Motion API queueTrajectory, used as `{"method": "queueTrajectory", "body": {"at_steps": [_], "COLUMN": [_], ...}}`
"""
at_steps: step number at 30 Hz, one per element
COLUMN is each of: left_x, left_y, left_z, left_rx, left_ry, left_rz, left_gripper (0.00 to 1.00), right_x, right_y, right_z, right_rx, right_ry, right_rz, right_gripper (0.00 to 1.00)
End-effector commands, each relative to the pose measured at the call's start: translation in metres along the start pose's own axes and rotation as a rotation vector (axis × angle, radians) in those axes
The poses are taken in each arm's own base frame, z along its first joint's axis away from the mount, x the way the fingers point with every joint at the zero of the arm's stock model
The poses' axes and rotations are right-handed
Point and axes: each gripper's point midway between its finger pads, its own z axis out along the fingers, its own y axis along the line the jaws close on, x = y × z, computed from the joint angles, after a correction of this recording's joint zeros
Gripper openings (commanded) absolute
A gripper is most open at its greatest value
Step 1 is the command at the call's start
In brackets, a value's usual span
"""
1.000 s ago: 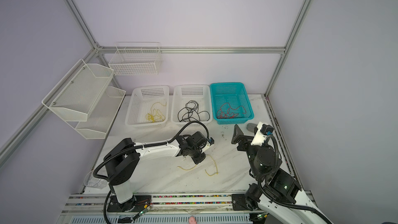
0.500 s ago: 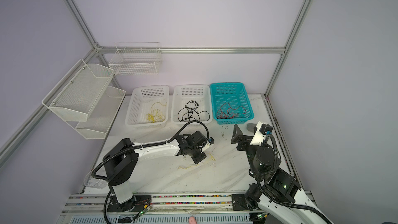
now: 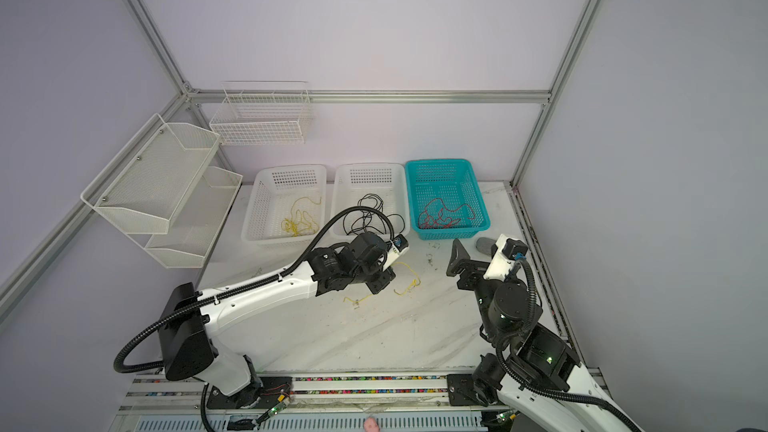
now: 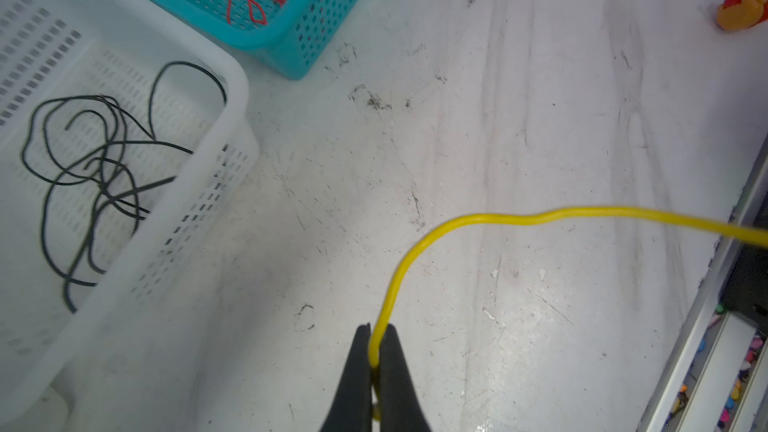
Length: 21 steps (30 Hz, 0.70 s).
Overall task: Untangle the cables
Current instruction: 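Grasp the remaining yellow wire on the table with the left gripper, then lift the yellow wire with the left gripper and carry it over the yellow-wire basket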
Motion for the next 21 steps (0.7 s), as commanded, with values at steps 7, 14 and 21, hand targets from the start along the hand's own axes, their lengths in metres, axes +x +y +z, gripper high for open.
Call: {"method": "queueTrajectory", "body": {"at_steps": [7,14,21], "left_x": [-0.092,-0.11,-0.106], "left_y": [0.118,0.195,0.268], "left_z": [-0.069,-0.098,-0.107], "left_rx": [-0.252,-0.38,-0.517], "left_ry": [-0.305,-0.446,-0.506], "left_rz": [-0.11,-0.225,-0.315], "left_gripper": [0.0,0.0,0.0], "right_x": [-0.007,-0.006,-0.006], "right_y": [-0.007,-0.006,-0.006], "right_z": [-0.005,-0.004,-0.004], "right_rx": [0.019,0.015,0.011], "right_ry": [-0.04,-0.036,-0.035], "right_rz": [0.029,0.028,0.031], "right_gripper": [0.97,0.97,0.97]}}
